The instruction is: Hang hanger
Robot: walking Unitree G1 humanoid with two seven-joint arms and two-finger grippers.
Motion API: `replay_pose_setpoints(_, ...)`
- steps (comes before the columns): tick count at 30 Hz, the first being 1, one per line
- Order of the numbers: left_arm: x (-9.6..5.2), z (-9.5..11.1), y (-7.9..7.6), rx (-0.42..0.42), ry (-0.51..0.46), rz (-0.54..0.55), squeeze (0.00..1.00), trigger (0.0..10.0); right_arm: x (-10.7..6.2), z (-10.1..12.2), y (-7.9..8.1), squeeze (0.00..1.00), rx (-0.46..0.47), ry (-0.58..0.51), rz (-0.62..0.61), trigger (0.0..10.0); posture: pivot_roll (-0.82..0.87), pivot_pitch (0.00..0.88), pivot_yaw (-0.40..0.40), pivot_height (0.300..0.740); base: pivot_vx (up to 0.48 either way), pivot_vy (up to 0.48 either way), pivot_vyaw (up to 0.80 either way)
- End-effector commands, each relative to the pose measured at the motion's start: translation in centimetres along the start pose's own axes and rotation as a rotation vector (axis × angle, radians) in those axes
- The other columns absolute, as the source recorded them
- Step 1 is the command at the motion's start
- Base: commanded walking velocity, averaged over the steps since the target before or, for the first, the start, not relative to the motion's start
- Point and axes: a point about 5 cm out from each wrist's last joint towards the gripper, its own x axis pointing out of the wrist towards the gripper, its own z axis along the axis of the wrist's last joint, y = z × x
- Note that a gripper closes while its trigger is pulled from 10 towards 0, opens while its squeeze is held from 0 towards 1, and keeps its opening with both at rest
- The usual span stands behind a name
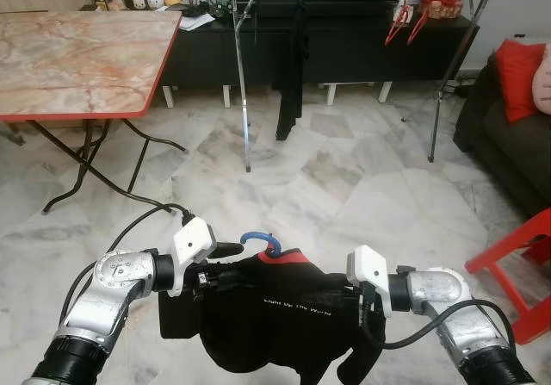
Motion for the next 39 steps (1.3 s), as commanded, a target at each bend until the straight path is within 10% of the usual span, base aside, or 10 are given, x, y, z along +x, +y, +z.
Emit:
replay_pose_setpoints(1,0.0,0.2,0.4,0.025,-0.004,0.046,0.0,10.0,-0.1,0.7,0.2,0.0,-0.029,-0.011,0.045,10.0,-0.03,0.0,-0.055,0.74,0.0,0.0,0.0)
replay_pose_setpoints(39,-0.4,-2.4,-1.9,0.086,0.195,-0.147,0.0,10.0,-0.5,-1.3,0.9,0.0,-0.059,0.142,0.078,10.0,-0.02,0.0,-0.059,0.74,0.0,0.0,0.0)
